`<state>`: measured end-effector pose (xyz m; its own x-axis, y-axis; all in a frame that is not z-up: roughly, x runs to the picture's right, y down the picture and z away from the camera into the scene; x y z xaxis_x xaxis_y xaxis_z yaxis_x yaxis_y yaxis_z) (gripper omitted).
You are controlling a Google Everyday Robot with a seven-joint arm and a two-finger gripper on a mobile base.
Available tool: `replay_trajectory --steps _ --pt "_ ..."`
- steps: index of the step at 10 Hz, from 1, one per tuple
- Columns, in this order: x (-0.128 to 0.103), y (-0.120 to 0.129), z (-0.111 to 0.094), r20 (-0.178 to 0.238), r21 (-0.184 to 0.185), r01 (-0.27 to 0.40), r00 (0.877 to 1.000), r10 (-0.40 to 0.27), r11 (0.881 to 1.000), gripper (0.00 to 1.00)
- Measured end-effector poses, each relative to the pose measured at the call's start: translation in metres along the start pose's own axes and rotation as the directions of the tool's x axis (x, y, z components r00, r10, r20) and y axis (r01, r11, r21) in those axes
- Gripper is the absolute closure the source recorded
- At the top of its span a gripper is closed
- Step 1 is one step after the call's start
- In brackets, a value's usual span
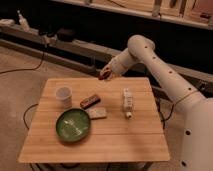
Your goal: Place the pepper in the ceramic cup
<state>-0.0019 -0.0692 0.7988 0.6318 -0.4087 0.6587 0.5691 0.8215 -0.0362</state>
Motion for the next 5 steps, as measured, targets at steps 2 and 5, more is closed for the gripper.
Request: replay_trajectory --steps 2,5 --pt "-0.034 -0.029 0.031 -0.088 -0.007 0.105 0.991 -0.105 0.994 1.0" --pt "-0.109 -0.046 0.067 -0.097 -0.022 0.21 0.973 -0.211 0.977 1.0"
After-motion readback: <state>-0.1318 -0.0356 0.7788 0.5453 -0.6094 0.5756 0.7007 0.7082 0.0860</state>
